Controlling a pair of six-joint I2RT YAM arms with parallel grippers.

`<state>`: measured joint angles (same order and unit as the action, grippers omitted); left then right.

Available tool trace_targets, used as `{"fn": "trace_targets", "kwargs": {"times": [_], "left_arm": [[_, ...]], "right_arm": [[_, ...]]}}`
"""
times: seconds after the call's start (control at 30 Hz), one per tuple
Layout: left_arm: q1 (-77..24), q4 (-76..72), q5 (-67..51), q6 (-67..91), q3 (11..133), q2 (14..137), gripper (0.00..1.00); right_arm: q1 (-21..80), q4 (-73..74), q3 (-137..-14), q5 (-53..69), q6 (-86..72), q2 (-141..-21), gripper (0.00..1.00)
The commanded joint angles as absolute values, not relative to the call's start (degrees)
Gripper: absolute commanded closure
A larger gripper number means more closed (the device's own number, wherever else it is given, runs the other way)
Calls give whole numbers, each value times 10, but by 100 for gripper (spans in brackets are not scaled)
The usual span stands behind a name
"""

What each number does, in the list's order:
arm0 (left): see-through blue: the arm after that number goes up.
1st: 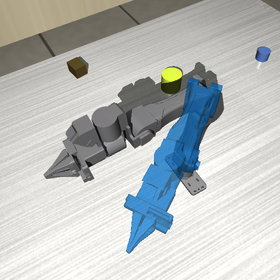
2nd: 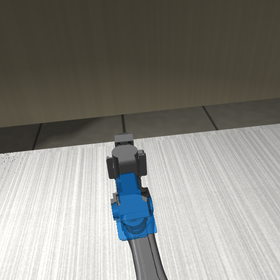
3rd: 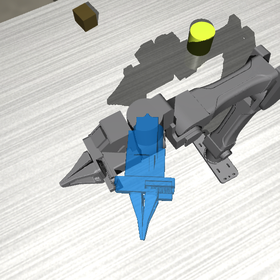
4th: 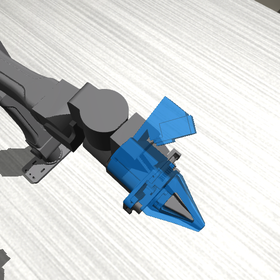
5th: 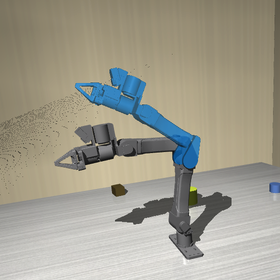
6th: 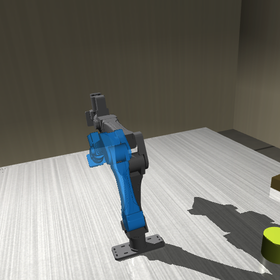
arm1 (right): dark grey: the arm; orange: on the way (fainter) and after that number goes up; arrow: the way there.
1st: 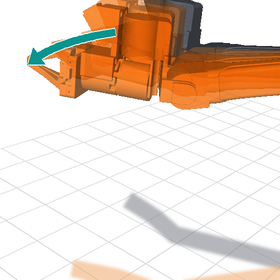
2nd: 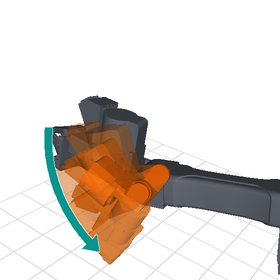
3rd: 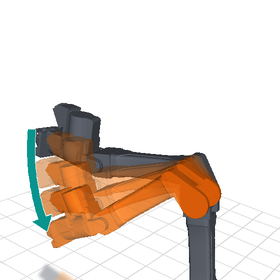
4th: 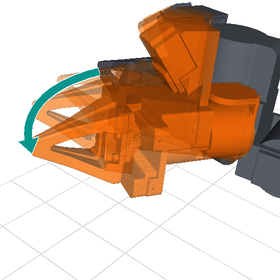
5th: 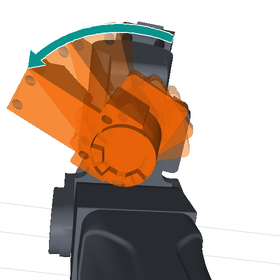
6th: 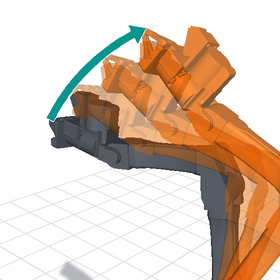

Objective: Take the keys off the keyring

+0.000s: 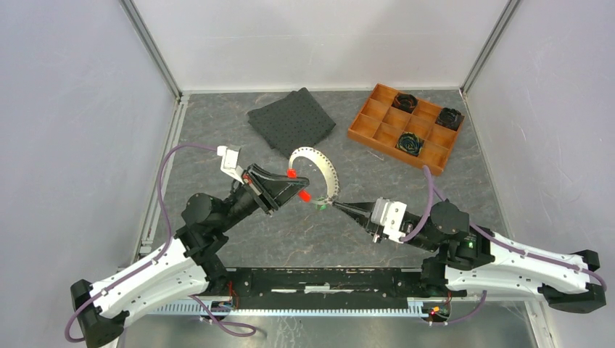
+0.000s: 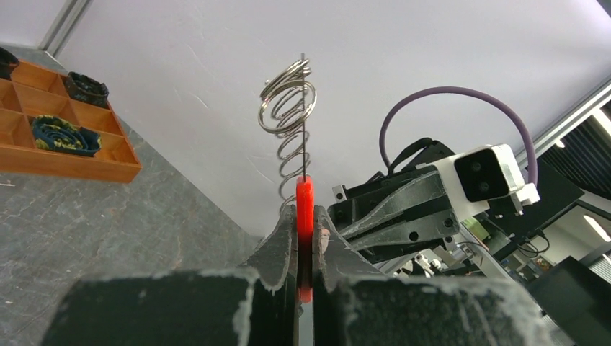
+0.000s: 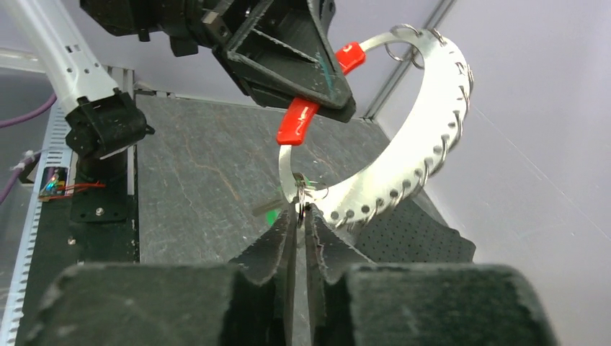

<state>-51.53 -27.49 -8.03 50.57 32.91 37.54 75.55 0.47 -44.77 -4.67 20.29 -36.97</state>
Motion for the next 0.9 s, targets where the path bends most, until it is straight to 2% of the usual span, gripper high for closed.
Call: {"fn": "trace_targets", "kwargs": {"times": [0.0, 0.1, 0.2, 0.53, 0.67, 0.87], "left_arm": [[-514, -294, -84, 492, 318, 368, 98], [-514, -304, -88, 486, 317, 366, 98], [-514, -309, -91, 478, 316, 362, 98], [-515, -314, -98, 442, 312, 360, 98], [-514, -314, -105, 427, 312, 361, 98], [-514, -310, -103, 407, 310, 356, 98]], "right_arm": [[755, 15, -461, -1, 220, -372, 83], [756, 31, -460, 12, 218, -375, 73], [756, 50, -467, 21, 215, -382, 70], [756, 92, -496, 19, 209, -397, 67], [756, 81, -505, -25, 193, -389, 71], [757, 73, -522, -62, 165, -388, 72]]}}
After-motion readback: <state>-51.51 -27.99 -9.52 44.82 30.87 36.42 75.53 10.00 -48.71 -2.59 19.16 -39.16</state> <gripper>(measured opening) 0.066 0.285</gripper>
